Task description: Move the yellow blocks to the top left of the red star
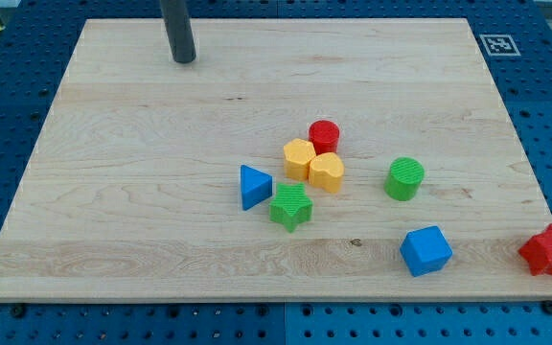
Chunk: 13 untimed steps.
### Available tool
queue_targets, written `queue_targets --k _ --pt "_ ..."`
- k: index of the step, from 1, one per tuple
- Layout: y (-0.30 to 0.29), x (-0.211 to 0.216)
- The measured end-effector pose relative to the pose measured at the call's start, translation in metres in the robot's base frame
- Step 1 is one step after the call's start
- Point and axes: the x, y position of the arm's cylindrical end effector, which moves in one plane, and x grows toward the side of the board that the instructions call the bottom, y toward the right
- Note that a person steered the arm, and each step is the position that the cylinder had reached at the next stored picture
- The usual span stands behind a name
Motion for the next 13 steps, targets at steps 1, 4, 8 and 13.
queue_targets --k 1,4,8,13 --pt "0.000 0.020" --pt "0.057 0.068" --pt "0.130 0.155" --pt "0.243 0.267"
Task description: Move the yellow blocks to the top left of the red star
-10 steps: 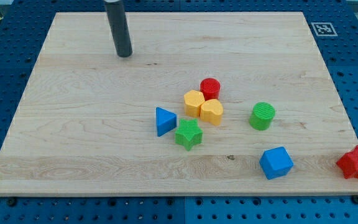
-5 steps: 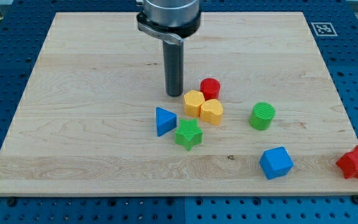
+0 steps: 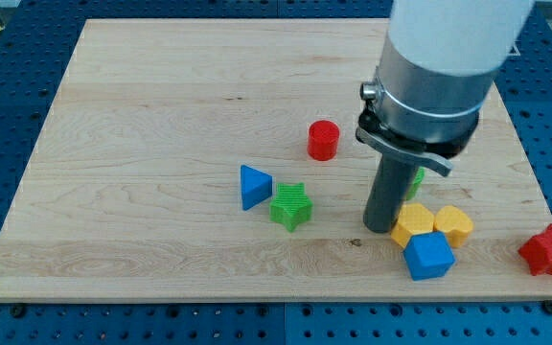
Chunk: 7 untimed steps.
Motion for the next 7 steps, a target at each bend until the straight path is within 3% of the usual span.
queue_targets --k 3,5,7 --pt "0.009 0.008" --pt "0.047 0.007" --pt "0.040 -0.004"
